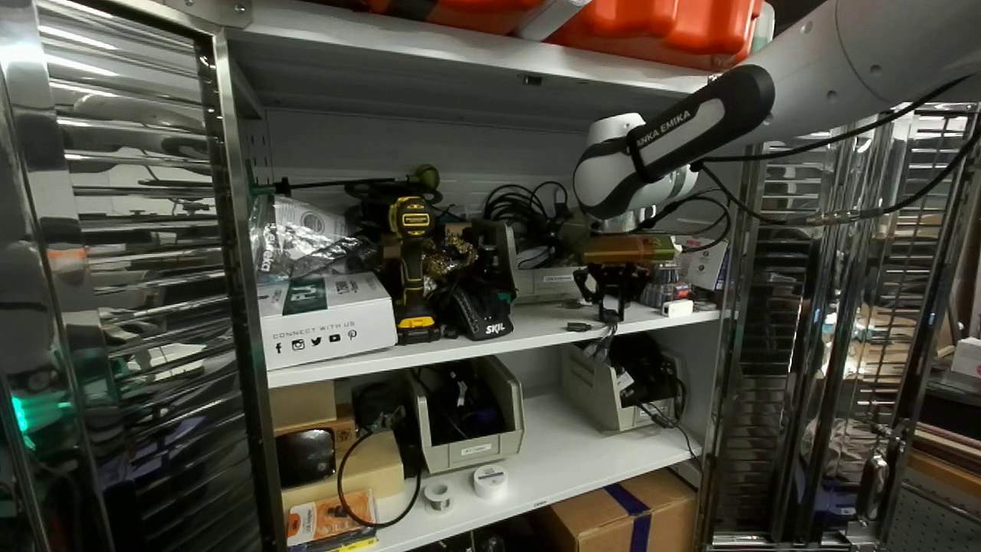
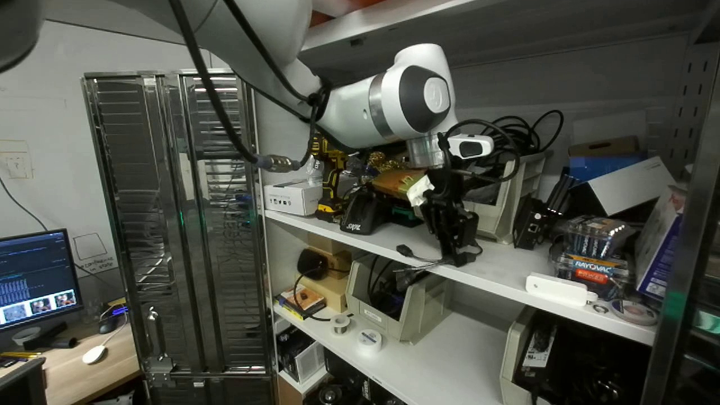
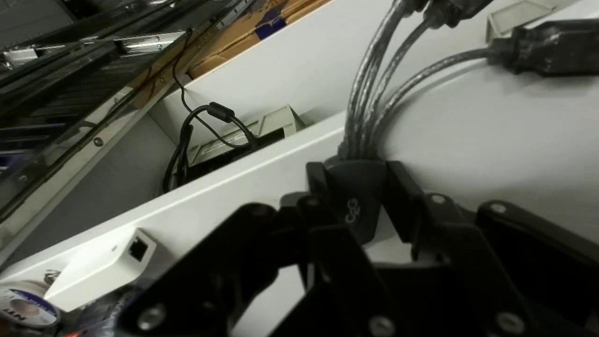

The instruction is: Pick up the cable and put it in the tool box

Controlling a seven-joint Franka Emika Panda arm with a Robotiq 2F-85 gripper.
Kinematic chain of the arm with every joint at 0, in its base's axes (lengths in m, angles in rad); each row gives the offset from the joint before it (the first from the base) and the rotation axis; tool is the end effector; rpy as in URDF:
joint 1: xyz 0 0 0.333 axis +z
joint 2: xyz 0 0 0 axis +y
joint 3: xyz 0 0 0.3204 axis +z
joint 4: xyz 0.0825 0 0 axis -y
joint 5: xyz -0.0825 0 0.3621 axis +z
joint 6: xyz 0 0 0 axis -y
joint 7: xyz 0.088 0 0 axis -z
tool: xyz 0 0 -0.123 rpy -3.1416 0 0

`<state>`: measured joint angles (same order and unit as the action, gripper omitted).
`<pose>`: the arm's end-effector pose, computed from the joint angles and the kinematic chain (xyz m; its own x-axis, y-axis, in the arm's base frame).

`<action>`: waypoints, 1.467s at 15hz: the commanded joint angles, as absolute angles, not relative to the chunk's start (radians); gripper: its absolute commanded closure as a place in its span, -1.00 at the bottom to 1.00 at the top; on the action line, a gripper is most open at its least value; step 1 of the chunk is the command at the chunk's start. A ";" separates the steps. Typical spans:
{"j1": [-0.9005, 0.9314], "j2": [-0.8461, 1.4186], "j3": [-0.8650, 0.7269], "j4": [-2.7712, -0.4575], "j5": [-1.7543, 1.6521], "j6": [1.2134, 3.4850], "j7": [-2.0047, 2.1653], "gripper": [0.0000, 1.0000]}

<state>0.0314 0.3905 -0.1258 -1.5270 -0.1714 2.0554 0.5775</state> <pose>0.6680 -0.0631 0.4459 0.8167 -0.5326 0.2220 -0.5628 -0.8202 0.1029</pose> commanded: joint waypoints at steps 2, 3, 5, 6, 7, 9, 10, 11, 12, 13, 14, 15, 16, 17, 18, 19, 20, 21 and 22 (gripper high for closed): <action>0.075 0.175 -0.105 -1.814 -0.242 2.159 0.550 0.56; 0.081 0.130 -0.101 -1.866 -0.263 2.198 0.560 0.56; 0.091 0.049 -0.098 -1.971 -0.342 2.309 0.621 0.57; 0.088 0.018 -0.097 -2.004 -0.382 2.363 0.662 0.57; 0.080 -0.005 -0.093 -2.027 -0.413 2.405 0.703 0.58; 0.057 -0.034 -0.085 -2.042 -0.459 2.471 0.788 0.58; 0.044 -0.037 -0.083 -2.036 -0.465 2.499 0.821 0.58; 0.031 -0.042 -0.080 -2.037 -0.460 2.533 0.851 0.58; 0.019 -0.038 -0.080 -2.028 -0.445 2.567 0.871 0.58; 0.007 -0.031 -0.081 -2.019 -0.447 2.611 0.895 0.59; -0.004 -0.019 -0.082 -2.010 -0.451 2.660 0.921 0.60; -0.014 0.000 -0.084 -1.997 -0.457 2.715 0.945 0.60; 0.000 0.023 -0.109 -1.984 -0.470 2.772 0.983 0.64; -0.006 0.049 -0.113 -1.965 -0.479 2.823 1.019 0.64; -0.008 0.081 -0.119 -1.938 -0.486 2.870 1.058 0.66; -0.008 0.112 -0.124 -1.909 -0.487 2.915 1.093 0.69; -0.006 0.142 -0.128 -1.878 -0.489 2.947 1.127 0.68; 0.000 0.177 -0.134 -1.833 -0.492 2.972 1.163 0.68; 0.007 0.209 -0.142 -1.790 -0.502 2.991 1.197 0.68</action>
